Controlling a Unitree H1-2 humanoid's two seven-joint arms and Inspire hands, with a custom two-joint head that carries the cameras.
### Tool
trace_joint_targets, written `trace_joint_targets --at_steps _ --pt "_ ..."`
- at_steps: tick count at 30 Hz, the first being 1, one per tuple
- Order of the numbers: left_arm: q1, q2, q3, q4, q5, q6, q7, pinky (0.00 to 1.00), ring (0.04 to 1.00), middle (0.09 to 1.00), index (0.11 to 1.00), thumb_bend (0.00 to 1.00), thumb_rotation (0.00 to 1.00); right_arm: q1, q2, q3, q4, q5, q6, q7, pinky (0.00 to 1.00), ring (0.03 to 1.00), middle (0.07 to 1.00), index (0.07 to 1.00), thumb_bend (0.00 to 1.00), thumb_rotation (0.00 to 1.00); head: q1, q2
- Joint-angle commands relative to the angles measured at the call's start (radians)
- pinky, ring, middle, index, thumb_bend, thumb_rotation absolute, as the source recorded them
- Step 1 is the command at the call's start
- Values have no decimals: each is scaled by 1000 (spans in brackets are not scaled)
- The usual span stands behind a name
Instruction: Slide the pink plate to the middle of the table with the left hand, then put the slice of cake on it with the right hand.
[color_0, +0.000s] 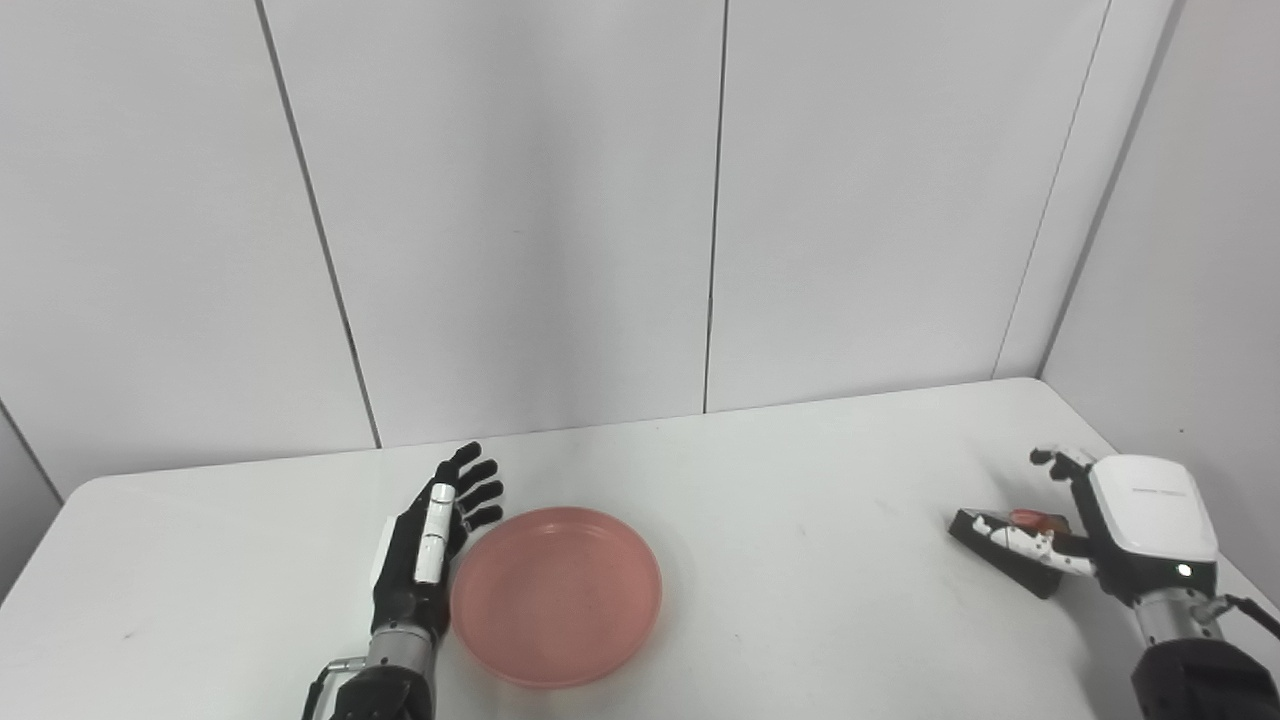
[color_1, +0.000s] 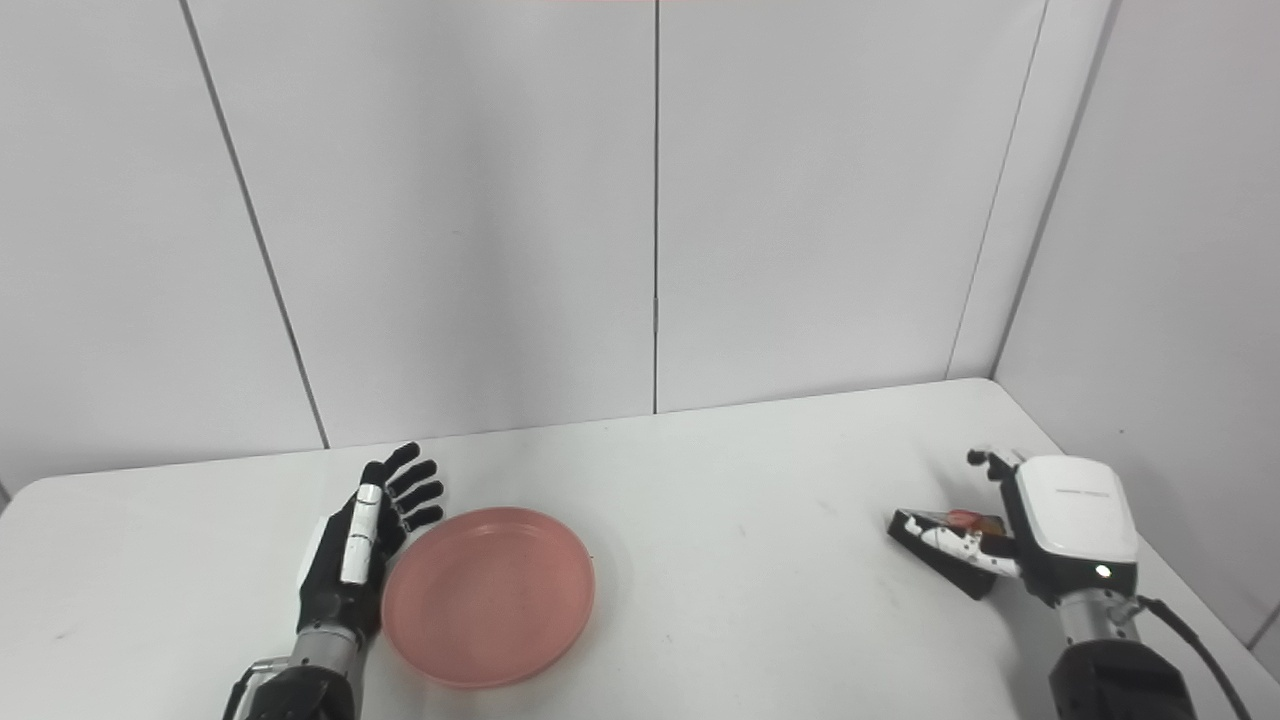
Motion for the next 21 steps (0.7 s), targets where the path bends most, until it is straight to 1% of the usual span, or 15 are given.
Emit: trace_joint_targets --at_steps 1,5,10,13,14,19,21 --pt "38 0 -4 10 1 -7 -4 728 780 808 803 788 921 -45 -36 7 -2 9 14 -27 470 560 629 670 725 958 1 0" --pt "42 0 -6 1 4 -3 -3 729 777 807 806 802 920 -52 -34 34 21 29 19 -11 474 574 640 666 715 967 3 2" --pt "48 -1 -10 -11 9 -3 1 720 771 802 804 802 923 -62 -30 64 61 54 10 -11 434 526 613 668 728 996 7 4" --pt "50 0 -10 -16 5 4 -4 722 777 808 810 791 927 -64 -28 79 73 61 15 -11 421 525 614 663 723 1000 7 4" --pt "51 0 -10 -17 3 5 -6 718 778 810 813 790 923 -63 -26 82 78 65 18 -7 446 549 627 668 714 999 7 4" --pt "55 -1 -11 -25 3 8 -7 714 774 810 812 789 920 -55 -28 90 88 84 36 17 472 560 634 671 696 992 8 7" --pt "54 0 -12 -22 4 6 -9 721 777 814 816 774 928 -56 -29 94 110 90 38 13 481 562 630 662 682 982 8 7"
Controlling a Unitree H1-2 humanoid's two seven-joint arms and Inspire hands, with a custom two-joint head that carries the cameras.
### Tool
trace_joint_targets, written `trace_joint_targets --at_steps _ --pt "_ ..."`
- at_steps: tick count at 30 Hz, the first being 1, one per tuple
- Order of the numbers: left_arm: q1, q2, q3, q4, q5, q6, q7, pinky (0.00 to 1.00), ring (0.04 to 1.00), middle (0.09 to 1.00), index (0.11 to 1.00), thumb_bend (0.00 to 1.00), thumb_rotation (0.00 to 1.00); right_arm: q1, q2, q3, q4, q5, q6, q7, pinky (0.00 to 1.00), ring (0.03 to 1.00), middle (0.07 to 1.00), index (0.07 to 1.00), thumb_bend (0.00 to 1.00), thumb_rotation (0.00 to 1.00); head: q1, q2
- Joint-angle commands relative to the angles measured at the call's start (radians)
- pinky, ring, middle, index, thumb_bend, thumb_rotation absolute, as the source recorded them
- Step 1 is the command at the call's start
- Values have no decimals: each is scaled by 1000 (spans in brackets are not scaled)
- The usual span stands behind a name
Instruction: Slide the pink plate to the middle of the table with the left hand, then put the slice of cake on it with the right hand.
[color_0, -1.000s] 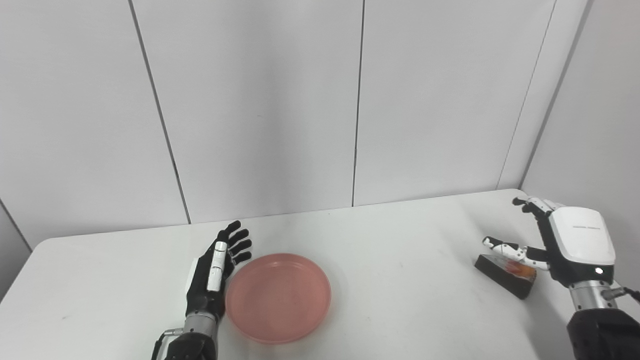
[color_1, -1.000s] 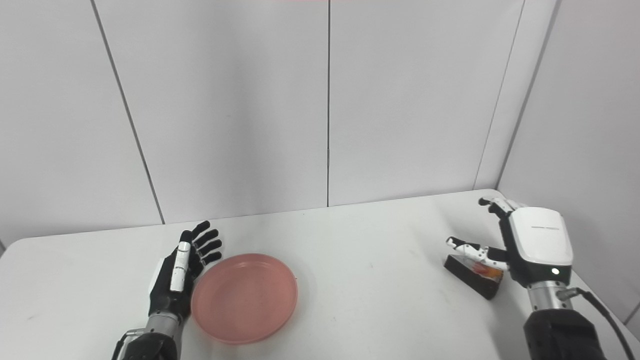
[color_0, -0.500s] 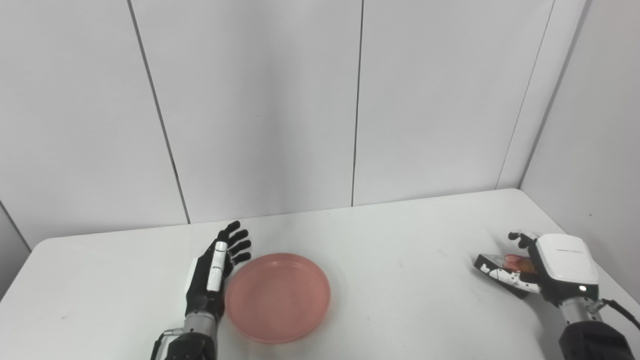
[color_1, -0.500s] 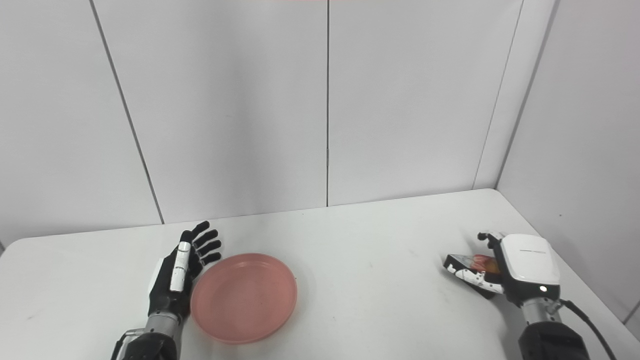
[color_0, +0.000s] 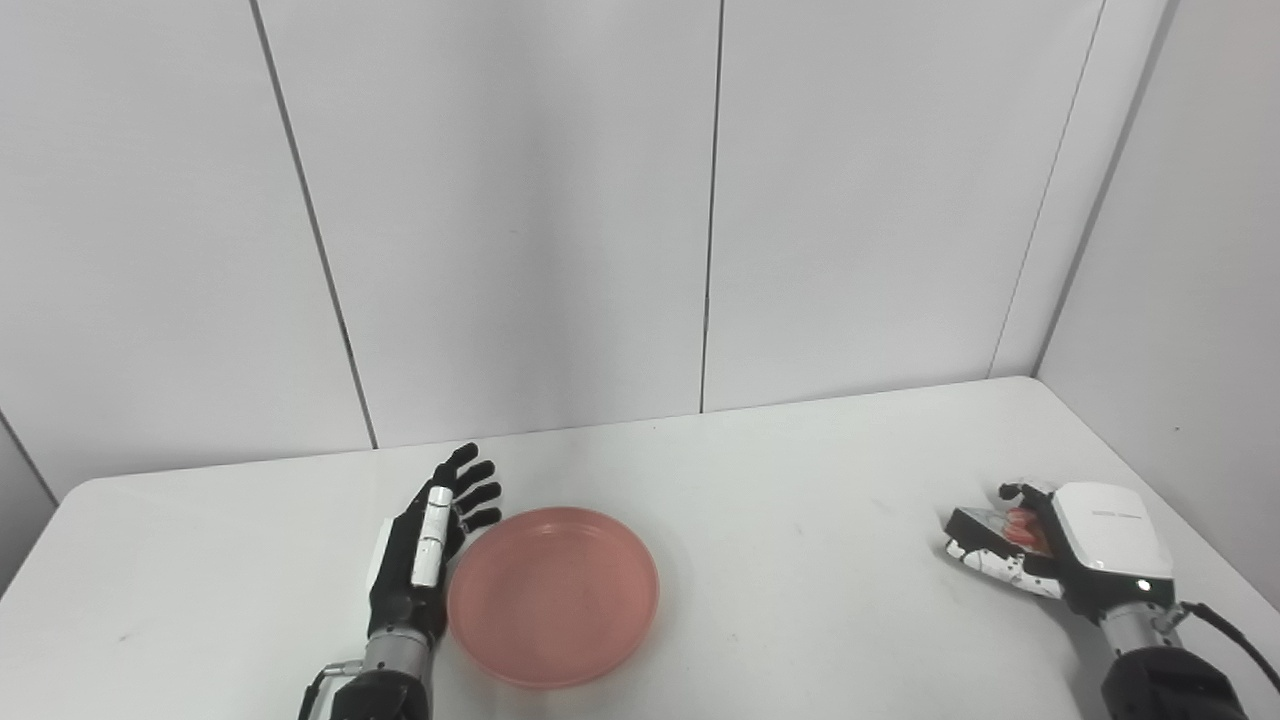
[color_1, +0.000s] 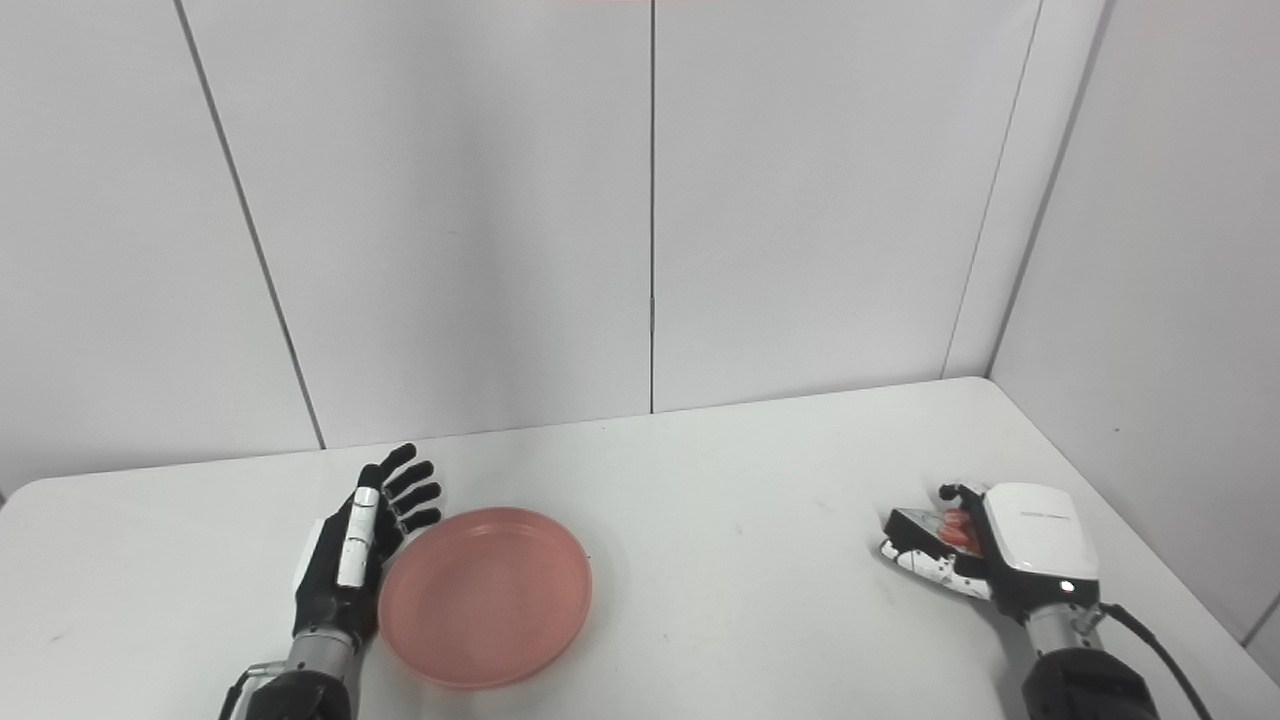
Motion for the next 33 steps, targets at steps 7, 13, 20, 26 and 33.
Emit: trace_joint_targets --at_steps 7,13,20,26,33 --pt "31 0 -6 21 4 -5 -4 711 769 807 811 779 923 -26 -34 16 76 35 13 -11 427 501 570 600 643 934 4 2" --pt "32 1 -8 11 5 4 -5 713 767 806 810 774 922 -38 -34 43 131 50 -7 -39 210 259 313 348 529 644 8 3" --pt "35 4 -12 2 7 11 -7 724 771 809 813 762 925 -44 -36 76 155 76 -8 -51 108 157 215 260 503 575 8 3" --pt "36 3 -14 -6 8 21 -4 722 774 810 817 756 922 -41 -39 97 153 88 -17 -70 85 135 192 238 495 561 18 4" --pt "42 3 -17 -16 6 25 -9 720 773 808 826 750 917 -30 -43 107 82 93 -13 -78 106 159 218 264 511 507 25 7"
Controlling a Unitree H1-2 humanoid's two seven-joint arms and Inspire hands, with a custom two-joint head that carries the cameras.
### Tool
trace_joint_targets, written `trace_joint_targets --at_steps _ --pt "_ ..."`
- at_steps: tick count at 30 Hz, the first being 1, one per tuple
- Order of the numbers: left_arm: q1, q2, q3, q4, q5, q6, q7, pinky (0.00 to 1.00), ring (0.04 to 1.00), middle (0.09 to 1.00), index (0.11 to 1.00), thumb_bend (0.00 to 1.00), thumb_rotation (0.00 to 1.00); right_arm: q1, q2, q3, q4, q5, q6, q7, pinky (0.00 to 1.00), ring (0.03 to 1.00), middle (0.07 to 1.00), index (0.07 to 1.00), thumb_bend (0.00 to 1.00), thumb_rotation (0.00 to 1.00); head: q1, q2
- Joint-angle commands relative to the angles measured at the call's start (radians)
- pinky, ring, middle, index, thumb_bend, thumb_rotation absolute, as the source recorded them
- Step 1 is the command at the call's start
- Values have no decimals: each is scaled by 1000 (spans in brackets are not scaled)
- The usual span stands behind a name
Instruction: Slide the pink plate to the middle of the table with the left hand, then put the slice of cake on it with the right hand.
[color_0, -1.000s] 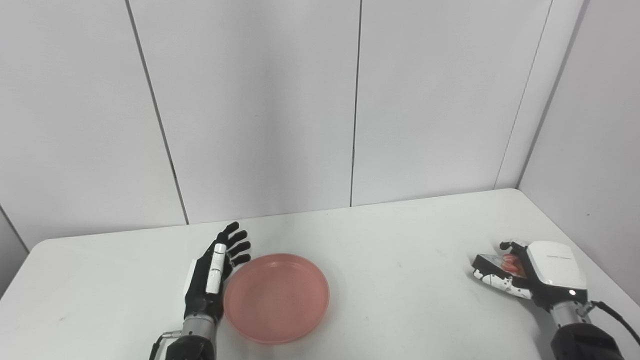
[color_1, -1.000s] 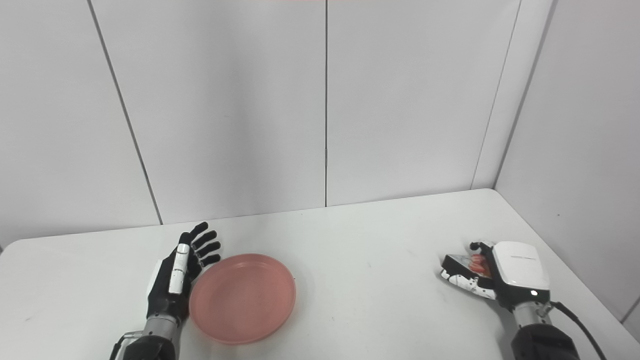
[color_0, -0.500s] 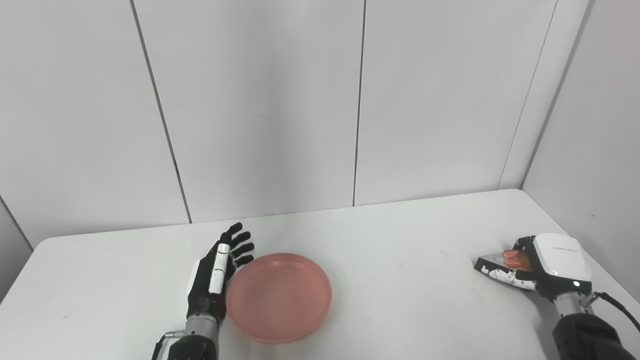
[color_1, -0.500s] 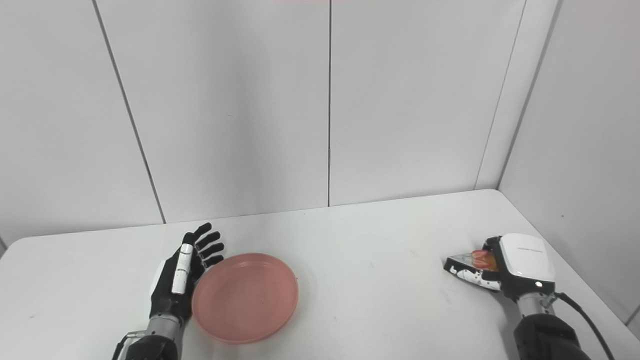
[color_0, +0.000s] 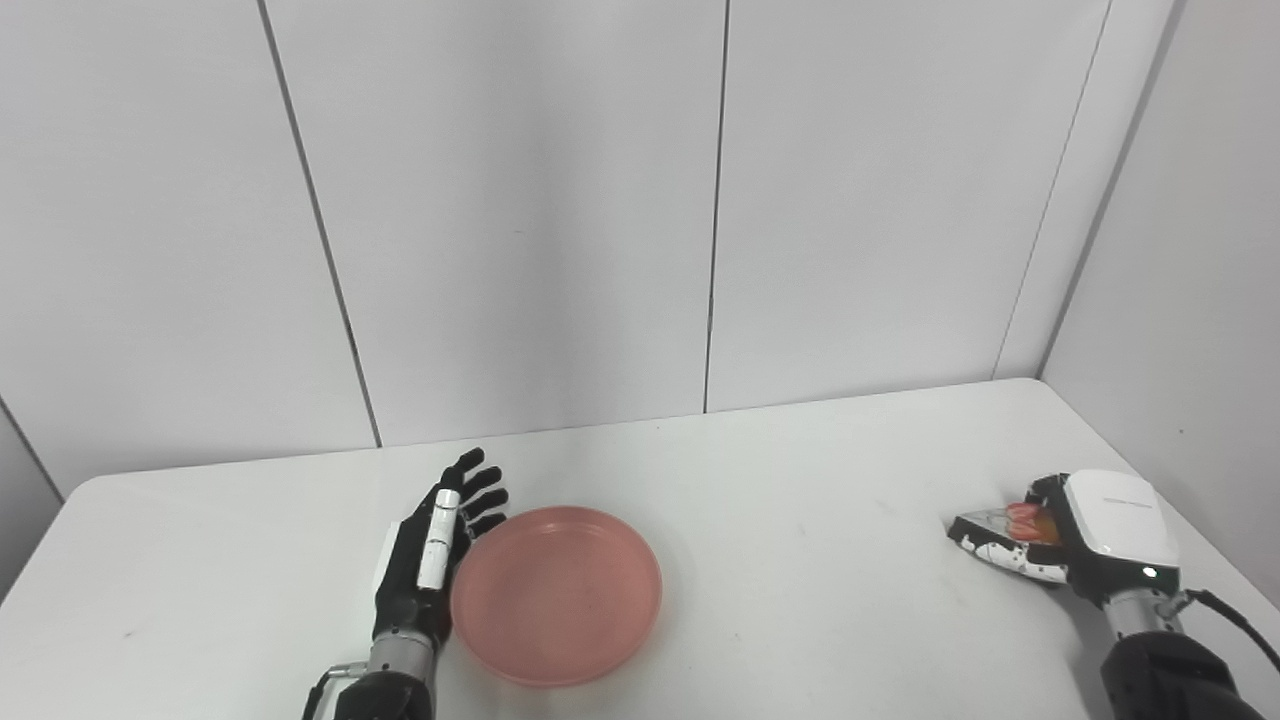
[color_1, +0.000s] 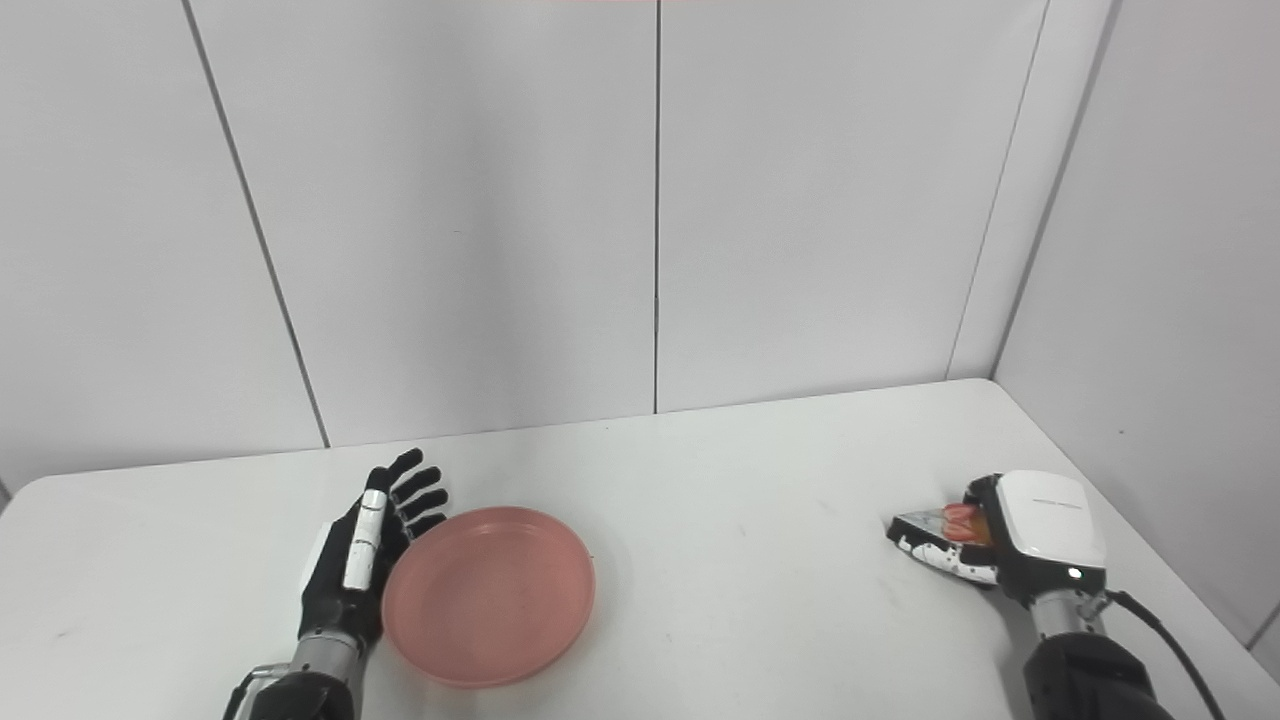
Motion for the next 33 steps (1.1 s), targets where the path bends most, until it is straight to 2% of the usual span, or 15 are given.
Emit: trace_joint_targets --at_steps 1,5,7,9,12,18,21,25,31,33 --pt "33 3 -7 -1 5 -2 -10 720 773 808 827 751 917 27 -15 16 -37 -11 -15 14 108 160 220 267 512 517 1 1" --pt "37 -1 -10 -10 5 8 -7 717 774 809 826 765 908 35 -22 8 -127 -3 -25 23 110 163 226 268 525 539 10 3" --pt "40 -8 -12 -17 8 13 -1 716 774 809 824 764 906 43 -28 -1 -224 -8 -6 52 116 170 234 271 528 559 29 3" --pt "43 -13 -17 -22 16 15 7 719 775 808 820 762 908 46 -34 -13 -297 -20 -16 51 115 168 235 267 535 520 47 4" --pt "47 -23 -22 -30 28 26 22 733 777 807 822 770 909 48 -33 -38 -391 -11 -18 74 106 159 229 266 532 532 72 6" --pt "61 -49 -33 -58 47 39 49 722 773 812 827 750 899 34 -29 -61 -499 -20 -34 117 100 146 214 245 530 523 152 12" --pt "77 -62 -43 -80 54 46 59 724 775 814 824 746 888 19 -14 -64 -528 10 -67 148 100 147 215 242 524 546 230 23" --pt "97 -77 -53 -114 72 71 78 729 783 821 836 743 895 -18 7 -46 -537 2 -107 165 100 144 208 250 509 536 286 27" --pt "102 -90 -57 -111 85 74 91 717 781 819 823 711 888 -69 61 -17 -551 -26 -139 184 100 146 216 268 520 492 319 29" --pt "104 -95 -59 -115 89 80 97 718 786 826 827 706 892 -89 80 -8 -548 -25 -145 198 97 142 214 263 526 510 323 28"
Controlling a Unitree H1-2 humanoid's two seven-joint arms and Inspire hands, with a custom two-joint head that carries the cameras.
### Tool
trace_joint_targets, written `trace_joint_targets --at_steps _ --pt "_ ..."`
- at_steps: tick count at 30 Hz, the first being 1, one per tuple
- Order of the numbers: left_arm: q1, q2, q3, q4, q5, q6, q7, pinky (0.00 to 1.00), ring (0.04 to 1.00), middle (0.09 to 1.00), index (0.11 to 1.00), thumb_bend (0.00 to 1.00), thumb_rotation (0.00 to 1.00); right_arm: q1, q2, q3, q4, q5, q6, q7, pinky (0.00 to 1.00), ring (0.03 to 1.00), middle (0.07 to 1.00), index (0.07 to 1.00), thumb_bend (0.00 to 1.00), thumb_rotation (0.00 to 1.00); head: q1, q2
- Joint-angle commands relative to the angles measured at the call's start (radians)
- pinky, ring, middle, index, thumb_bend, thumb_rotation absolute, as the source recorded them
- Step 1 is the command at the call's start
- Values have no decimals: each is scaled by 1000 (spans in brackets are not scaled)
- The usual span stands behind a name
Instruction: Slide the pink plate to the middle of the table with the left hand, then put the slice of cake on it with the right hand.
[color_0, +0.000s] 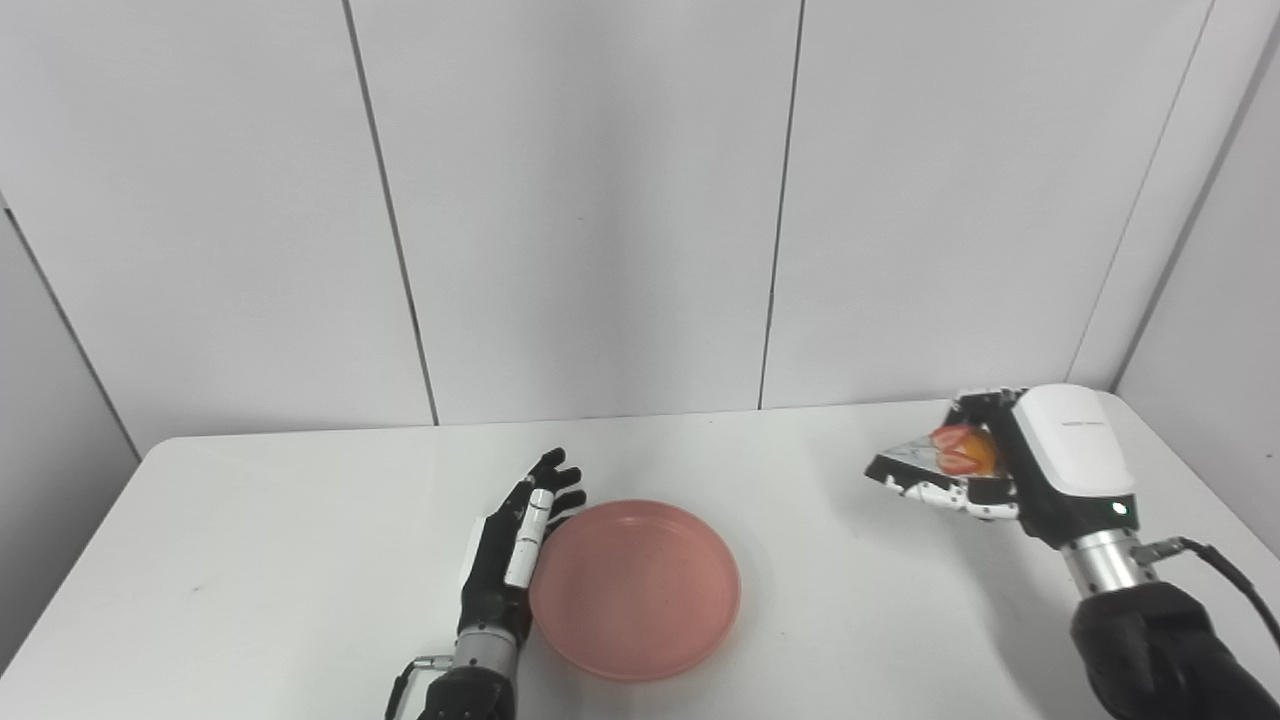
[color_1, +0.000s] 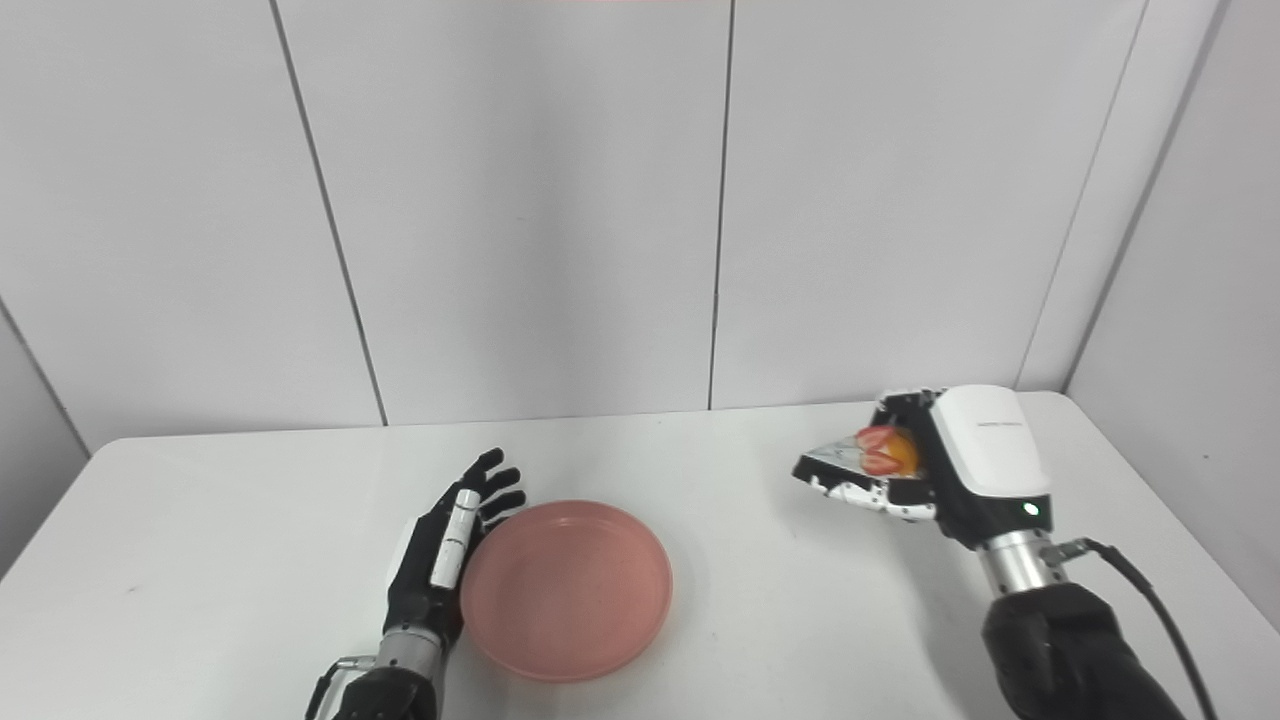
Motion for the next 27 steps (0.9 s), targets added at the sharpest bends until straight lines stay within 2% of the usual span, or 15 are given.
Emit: trace_joint_targets --at_steps 1,4,12,17,21,27 --pt "32 -20 -15 10 16 7 9 718 786 827 828 704 894 -65 3 0 -27 -6 -42 2 97 140 212 262 526 508 4 -1" --pt "30 -27 -17 14 23 10 18 729 784 825 831 702 899 -100 42 21 -10 -18 -57 5 90 133 203 247 526 478 19 -5" --pt "36 -38 -17 -7 19 23 17 746 793 829 838 705 908 -160 134 89 11 -39 -90 33 98 144 217 275 517 512 40 -8" --pt "45 -41 -13 -27 13 37 17 753 799 835 839 693 916 -181 205 153 42 -55 -103 76 126 183 264 365 523 483 39 -7" --pt "50 -45 -13 -38 11 45 15 740 800 840 846 701 919 -190 241 189 88 -76 -110 81 111 166 237 296 524 517 45 -4" --pt "60 -49 -10 -57 15 56 23 738 794 834 841 703 920 -205 281 223 179 -94 -148 53 96 149 223 274 519 545 55 3"
